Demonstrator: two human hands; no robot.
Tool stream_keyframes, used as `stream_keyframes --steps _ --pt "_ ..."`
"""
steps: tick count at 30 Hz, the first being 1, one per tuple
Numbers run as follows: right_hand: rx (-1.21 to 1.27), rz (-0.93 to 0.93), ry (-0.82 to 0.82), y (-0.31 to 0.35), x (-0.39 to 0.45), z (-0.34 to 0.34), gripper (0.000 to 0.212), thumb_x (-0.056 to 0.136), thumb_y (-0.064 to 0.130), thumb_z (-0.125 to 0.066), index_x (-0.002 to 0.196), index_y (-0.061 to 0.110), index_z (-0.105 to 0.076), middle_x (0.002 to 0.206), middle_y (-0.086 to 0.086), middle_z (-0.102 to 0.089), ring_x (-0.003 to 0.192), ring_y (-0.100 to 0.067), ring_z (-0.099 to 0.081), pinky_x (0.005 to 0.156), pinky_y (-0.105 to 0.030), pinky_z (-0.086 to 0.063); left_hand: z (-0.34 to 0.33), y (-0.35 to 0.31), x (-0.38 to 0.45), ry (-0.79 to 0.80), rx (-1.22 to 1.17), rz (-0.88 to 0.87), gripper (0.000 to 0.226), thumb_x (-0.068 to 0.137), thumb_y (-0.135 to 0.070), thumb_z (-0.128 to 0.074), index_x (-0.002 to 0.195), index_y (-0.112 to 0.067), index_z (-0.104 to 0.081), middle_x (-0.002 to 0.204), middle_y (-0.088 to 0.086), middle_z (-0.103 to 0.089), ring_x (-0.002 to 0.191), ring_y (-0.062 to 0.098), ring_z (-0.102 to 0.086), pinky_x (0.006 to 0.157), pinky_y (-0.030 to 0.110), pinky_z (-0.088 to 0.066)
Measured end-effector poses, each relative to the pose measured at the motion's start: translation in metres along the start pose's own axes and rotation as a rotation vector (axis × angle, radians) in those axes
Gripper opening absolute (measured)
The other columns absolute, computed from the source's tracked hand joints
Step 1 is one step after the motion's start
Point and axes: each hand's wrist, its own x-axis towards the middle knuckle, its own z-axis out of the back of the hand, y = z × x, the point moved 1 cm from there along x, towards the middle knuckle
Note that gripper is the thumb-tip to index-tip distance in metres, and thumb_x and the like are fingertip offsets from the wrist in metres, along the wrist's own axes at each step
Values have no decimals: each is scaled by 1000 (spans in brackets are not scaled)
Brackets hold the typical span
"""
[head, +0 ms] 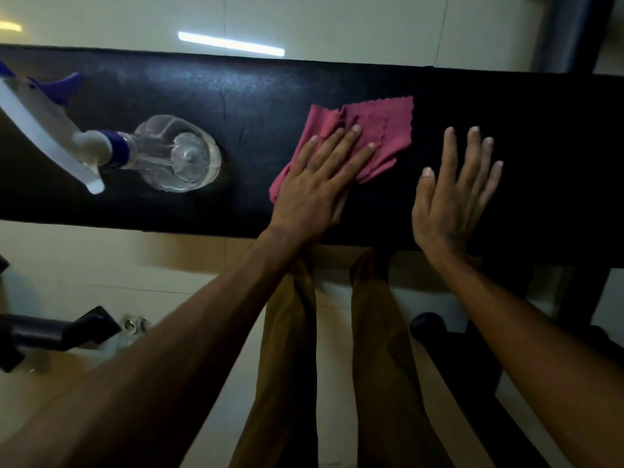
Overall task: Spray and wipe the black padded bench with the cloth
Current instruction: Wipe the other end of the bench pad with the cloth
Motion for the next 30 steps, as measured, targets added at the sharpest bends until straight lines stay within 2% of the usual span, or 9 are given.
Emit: stream_keyframes --steps 3,5,10,12,18,20,22,26,30 --pt "-2 7 -4 2 0 -1 56 107 35 -37 160 17 -28 167 -15 -22 155 -34 -16 126 -54 -8 3 -3 -18 -129 -71 398 58 102 -23 -45 158 -21 -30 166 8 -23 155 24 -18 127 45 -12" --pt "-9 3 -3 3 0 0 55 108 35 -35 160 18 -28 167 -15 -22 156 -34 -16 126 -53 -7 1 -16 -36 -133 -131 540 59 101 -19 -45 158 -19 -30 167 9 -21 155 25 -16 127 46 -12" --pt "-31 14 14 1 1 0 56 109 38 -32 161 18 -26 167 -15 -21 156 -33 -15 126 -54 -8 -8 -13 -77 -45 -130 385 65 96 -19 -52 157 -18 -30 166 8 -20 155 24 -15 127 43 -8" --pt "-30 18 25 0 2 0 56 109 38 -33 161 18 -26 167 -15 -20 156 -34 -14 126 -55 -8 -10 -7 -88 -81 -144 453 61 99 -17 -49 157 -16 -30 166 10 -21 155 25 -15 128 44 -7" --pt "-20 3 41 1 1 2 59 106 35 -36 161 18 -24 168 -15 -18 156 -35 -12 126 -55 -6 -16 -32 -86 -277 -359 992 57 107 -20 -35 160 -16 -15 169 10 -6 157 27 1 127 51 -1" --pt "-9 -1 50 2 3 2 59 105 35 -36 161 19 -24 168 -15 -18 156 -35 -11 126 -55 -4 -12 -32 -71 -423 -500 1199 56 108 -17 -34 160 -13 -15 169 11 -3 156 29 3 127 45 0" --pt "-3 -1 58 3 4 3 59 105 35 -35 161 19 -24 168 -15 -17 156 -35 -10 126 -54 -3 -6 -27 -59 -537 -590 1324 55 108 -13 -34 159 -9 -15 169 13 -2 156 30 4 126 37 0" --pt "-6 8 72 -3 4 4 59 105 37 -34 161 20 -22 168 -14 -16 156 -34 -9 126 -54 -4 -2 -21 -54 -594 -621 1352 54 108 -11 -34 158 -4 -15 168 16 -1 156 33 5 127 39 -3" --pt "19 22 48 -4 4 2 59 105 37 -36 161 20 -24 168 -14 -17 156 -34 -11 126 -55 -5 -4 -16 -63 -513 -582 1300 54 109 -13 -34 158 -4 -14 168 18 3 156 34 8 128 39 -1"
